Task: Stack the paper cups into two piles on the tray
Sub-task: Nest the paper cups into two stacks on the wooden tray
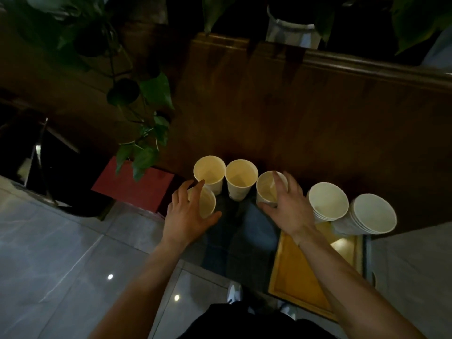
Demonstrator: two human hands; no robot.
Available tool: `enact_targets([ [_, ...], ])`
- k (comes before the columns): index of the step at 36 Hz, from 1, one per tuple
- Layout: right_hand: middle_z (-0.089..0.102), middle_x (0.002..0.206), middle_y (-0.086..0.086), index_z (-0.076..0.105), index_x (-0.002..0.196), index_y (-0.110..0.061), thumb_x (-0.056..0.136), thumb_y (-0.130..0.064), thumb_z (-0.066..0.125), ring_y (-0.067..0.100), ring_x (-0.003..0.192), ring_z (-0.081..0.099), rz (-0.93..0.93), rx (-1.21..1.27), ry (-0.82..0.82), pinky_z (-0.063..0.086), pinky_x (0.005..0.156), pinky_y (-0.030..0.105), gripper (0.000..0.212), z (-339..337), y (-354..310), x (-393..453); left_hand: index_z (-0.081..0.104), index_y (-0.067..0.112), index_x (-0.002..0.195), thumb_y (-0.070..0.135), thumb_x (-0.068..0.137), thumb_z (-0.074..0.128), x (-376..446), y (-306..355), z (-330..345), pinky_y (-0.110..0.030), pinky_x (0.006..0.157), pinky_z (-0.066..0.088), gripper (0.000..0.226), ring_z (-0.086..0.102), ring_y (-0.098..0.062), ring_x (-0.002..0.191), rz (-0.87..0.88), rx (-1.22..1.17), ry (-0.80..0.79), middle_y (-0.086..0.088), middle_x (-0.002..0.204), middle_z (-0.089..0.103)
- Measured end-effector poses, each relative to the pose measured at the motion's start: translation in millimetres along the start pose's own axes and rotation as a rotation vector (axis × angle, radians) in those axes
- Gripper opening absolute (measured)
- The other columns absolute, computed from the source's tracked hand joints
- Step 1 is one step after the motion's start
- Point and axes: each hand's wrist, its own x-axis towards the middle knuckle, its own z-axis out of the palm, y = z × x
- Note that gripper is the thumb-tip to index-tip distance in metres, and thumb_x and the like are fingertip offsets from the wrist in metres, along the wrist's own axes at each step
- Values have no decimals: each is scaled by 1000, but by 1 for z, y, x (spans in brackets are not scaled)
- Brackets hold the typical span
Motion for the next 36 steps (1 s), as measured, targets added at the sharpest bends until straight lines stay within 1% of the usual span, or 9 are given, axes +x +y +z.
enact_targets([
  [2,25,154,10,22,148,-22,86,-47,61,32,136,33,3,14,14,40,102,42,78,1,0,-1,32,24,146,59,72,71,-1,2,1,-54,88,49,90,41,-37,127,-4,9,-1,-13,145,36],
  [5,26,153,9,26,147,-22,88,-44,61,32,135,35,9,30,21,41,101,42,72,0,0,1,38,20,145,48,73,78,-1,4,2,-53,84,51,87,45,-37,122,-7,-1,6,-13,141,40],
  [9,23,155,6,28,145,-24,87,-44,62,30,134,36,21,37,2,44,98,40,71,-3,1,3,41,19,141,43,73,80,-3,4,3,-53,80,53,82,47,-36,119,33,-29,15,-12,139,43],
  [16,20,157,10,23,146,-29,84,-51,63,33,132,35,51,13,-24,45,95,42,77,-7,1,12,39,22,141,44,73,80,-3,7,3,-47,80,53,83,47,-31,118,59,-50,24,-8,140,42],
  [19,24,155,8,23,147,-27,85,-51,60,32,128,36,42,1,-24,45,93,40,76,-7,1,13,40,23,139,43,71,82,-5,6,4,-47,79,54,83,48,-32,118,64,-66,14,-8,139,42],
  [23,30,150,7,23,148,-26,84,-49,62,31,125,37,43,24,-27,43,95,39,78,-8,1,10,39,24,138,44,70,83,-7,9,2,-46,78,54,84,47,-32,118,48,-67,28,-7,139,42],
  [27,35,144,7,26,147,-26,81,-51,63,30,121,38,43,29,-12,44,90,38,79,-11,-1,4,37,25,140,45,70,83,-13,13,-2,-45,79,53,86,45,-30,120,33,-77,47,-6,139,41],
  [33,35,138,5,27,146,-26,78,-55,64,26,119,37,11,122,27,42,90,35,83,-19,-2,-15,36,29,143,49,74,77,-22,21,-10,-45,84,49,83,41,-27,123,31,-142,57,-2,142,37],
  [36,32,133,-1,28,146,-30,72,-64,61,21,119,34,8,213,38,38,84,28,88,-25,-1,-30,37,29,142,62,70,64,-26,31,-13,-42,85,48,83,41,-26,124,42,-165,57,-1,142,38],
])
